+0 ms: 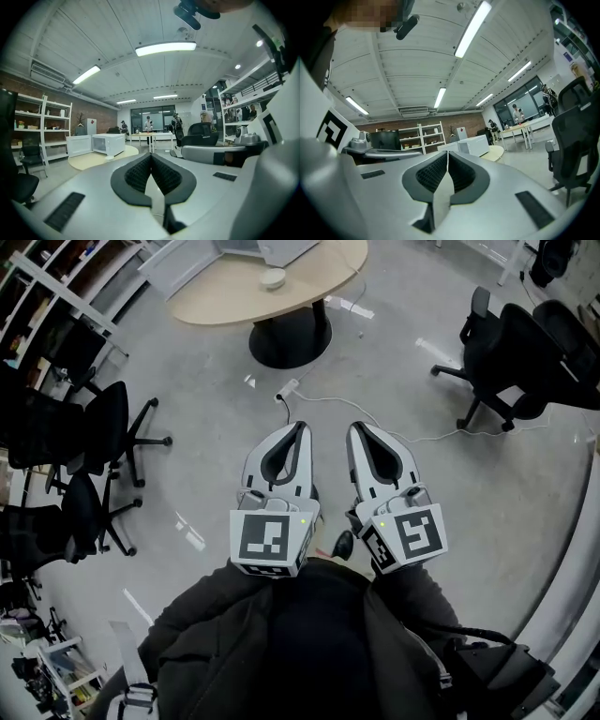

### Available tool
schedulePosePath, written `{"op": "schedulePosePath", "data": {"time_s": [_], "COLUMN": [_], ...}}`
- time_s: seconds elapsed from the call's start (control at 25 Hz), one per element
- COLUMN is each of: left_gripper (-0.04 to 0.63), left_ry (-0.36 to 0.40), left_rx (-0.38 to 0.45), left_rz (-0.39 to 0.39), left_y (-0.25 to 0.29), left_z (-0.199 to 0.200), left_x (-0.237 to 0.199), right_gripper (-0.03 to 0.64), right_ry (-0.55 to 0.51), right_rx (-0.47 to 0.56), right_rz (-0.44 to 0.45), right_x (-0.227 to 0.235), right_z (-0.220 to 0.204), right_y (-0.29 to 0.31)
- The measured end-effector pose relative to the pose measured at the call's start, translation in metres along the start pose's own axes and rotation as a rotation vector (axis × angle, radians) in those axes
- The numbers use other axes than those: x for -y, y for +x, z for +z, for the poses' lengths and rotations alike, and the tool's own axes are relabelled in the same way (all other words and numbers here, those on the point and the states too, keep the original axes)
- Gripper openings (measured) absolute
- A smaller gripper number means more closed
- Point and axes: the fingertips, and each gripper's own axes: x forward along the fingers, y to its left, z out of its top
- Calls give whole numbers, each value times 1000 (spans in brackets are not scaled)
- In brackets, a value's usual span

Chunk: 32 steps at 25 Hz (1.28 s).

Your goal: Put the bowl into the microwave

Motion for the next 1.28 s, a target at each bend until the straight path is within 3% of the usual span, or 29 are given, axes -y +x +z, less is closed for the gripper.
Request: {"op": "schedulePosePath", "data": {"time_s": [0.56,0.88,1.28], "left_gripper": [9,9,9], "left_ry": [-78,-128,-146], "left_rx": [35,62,58], "left_rz": [42,70,63], "left_y": [110,140,183], "left_z": [9,11,8], "left_x": [-141,-224,-253], "right_gripper": [9,9,9], "right_ry": [-47,-67,-95], "right_rx": [-80,-120,-118], "right_rz": [35,65,50], "right_x": [18,-2,19], "right_z": [-7,-15,-10], "right_y": [176,261,310]}}
